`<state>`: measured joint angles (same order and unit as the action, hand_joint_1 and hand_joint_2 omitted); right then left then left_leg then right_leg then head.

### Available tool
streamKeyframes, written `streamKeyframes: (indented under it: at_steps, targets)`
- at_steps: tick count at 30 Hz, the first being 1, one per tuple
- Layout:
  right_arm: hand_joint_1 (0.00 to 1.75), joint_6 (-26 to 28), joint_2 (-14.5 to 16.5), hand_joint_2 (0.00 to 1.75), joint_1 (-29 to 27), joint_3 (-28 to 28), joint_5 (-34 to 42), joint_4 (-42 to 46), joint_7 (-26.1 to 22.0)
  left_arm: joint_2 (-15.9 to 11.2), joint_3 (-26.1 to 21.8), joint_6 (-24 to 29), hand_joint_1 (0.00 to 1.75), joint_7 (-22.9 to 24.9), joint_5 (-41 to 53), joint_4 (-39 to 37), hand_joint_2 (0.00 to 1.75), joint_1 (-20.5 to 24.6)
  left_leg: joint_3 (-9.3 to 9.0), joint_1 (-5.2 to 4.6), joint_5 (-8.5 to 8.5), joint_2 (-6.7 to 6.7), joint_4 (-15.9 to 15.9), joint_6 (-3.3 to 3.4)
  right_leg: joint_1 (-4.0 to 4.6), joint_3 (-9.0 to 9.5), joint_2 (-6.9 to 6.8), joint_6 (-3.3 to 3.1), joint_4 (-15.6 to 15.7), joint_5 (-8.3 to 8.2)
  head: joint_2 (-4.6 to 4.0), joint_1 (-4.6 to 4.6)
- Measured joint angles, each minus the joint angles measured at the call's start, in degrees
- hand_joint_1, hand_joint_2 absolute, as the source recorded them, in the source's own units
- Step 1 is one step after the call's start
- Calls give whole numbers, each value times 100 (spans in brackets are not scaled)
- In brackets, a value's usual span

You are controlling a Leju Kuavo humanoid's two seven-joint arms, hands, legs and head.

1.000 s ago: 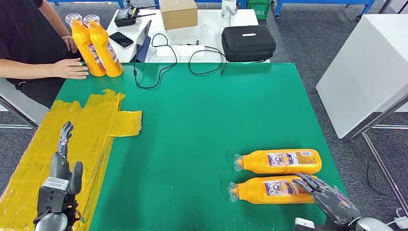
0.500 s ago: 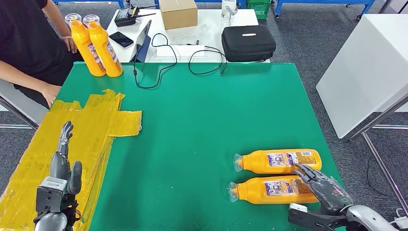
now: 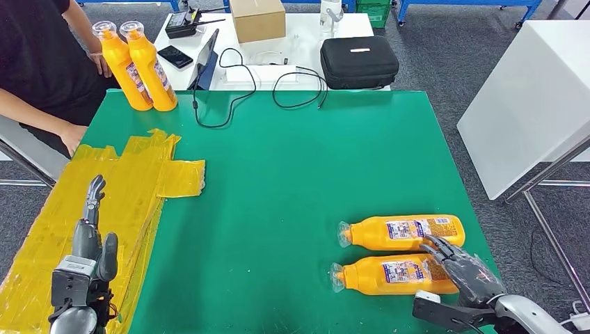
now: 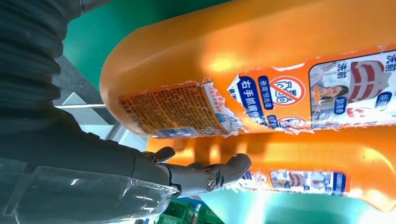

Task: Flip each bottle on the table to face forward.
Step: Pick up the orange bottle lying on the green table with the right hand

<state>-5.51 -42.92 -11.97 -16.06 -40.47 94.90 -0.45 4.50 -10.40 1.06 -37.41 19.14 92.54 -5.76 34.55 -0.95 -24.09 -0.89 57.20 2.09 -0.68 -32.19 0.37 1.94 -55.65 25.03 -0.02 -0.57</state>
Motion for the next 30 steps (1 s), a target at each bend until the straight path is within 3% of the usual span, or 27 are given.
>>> streamKeyframes:
  at_steps: [5, 6, 10, 14, 17, 27, 30]
  targets:
    - [1, -165, 86, 175, 78, -27, -101, -147, -67, 0, 0, -53, 0, 7, -37, 0, 0, 12, -2, 0, 0, 0, 0, 0, 0, 1, 0, 0, 0, 0, 0, 0]
    - [8, -240, 74, 175, 80, -43, -77, -170, -64, 0, 0, -60, 0, 8, -51, 0, 0, 20, -2, 0, 0, 0, 1, 0, 0, 1, 0, 0, 0, 0, 0, 0]
    - [172, -710, -331, 175, -45, -135, 472, -153, 101, 0, 0, -119, 0, -3, -169, -13, 0, 107, -4, -3, 1, -13, 3, 2, -4, 2, -11, 1, 1, 0, 0, 1]
    - [174, -1167, -1166, 175, -416, -275, 1065, 115, 421, -7, -5, -185, 0, -37, -327, -89, 0, 251, 3, -8, 5, -31, 5, 8, -8, 4, -31, 2, 1, 1, 0, -2]
    - [174, -1190, -1453, 175, -427, -471, 982, 189, 525, -9, -4, -203, 0, -43, -371, -155, 0, 352, -2, -7, 4, -21, 5, 8, -7, 5, -26, 2, 1, 0, 0, -1]
    - [175, -1223, -1468, 175, 298, -1198, 710, -110, 474, -9, -7, -275, 0, -43, -541, -249, 0, 469, -44, -3, -6, 3, 3, 9, -1, 23, -4, 2, 3, 2, 0, -2]
    - [175, -957, -1249, 175, 502, -1277, 659, -375, 327, -9, -14, -280, 0, -43, -548, -249, 0, 461, -46, 10, -9, 32, 3, 5, 12, 42, 21, -4, 8, -7, 0, -3]
